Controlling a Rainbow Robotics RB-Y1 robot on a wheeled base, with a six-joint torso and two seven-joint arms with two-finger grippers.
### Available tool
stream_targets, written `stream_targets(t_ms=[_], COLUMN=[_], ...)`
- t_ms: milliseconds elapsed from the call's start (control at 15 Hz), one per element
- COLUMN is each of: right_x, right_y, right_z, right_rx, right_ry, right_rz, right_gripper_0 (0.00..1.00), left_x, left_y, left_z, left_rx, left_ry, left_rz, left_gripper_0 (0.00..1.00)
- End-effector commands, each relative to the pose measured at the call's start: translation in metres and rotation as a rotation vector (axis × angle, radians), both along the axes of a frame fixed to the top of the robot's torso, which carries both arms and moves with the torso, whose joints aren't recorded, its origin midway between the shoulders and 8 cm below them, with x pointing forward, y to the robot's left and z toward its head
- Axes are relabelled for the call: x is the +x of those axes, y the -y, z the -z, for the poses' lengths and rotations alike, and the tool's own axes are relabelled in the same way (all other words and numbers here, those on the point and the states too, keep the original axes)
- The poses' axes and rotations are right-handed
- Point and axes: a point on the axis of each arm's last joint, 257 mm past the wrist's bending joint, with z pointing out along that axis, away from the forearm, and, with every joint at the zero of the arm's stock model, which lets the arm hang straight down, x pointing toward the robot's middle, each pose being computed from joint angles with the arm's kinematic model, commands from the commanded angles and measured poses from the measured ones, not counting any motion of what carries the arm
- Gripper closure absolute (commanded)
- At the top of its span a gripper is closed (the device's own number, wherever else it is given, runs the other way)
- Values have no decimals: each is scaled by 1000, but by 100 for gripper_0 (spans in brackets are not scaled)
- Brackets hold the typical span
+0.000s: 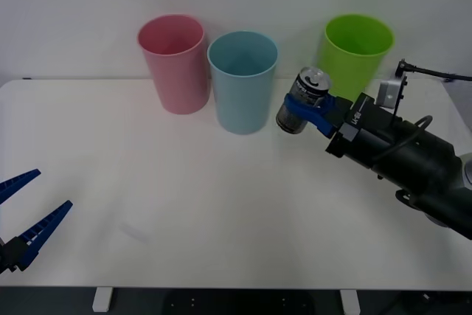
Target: Grasp the object on the table and drop it into the matching bin: aluminum can to the light blue bin, PET bottle to the pink bin.
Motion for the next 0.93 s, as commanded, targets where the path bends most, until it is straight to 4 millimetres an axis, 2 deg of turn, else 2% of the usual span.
stream_targets(t_ms=[67, 600, 933], right_x=[5, 28, 55], right_y=[-7, -21, -32], right_z=[-13, -41, -59], right_rx=[-17, -41, -35], right_ry=[21, -9, -10], right_rz=[-13, -8, 33], right_gripper_0=[100, 100, 100], left_x=[0, 0, 0], left_y=[0, 0, 0], left_z=[0, 0, 0], left_rx=[0, 0, 0], left_ry=[0, 0, 0], left_rz=[0, 0, 0], left_gripper_0=[0, 0, 0])
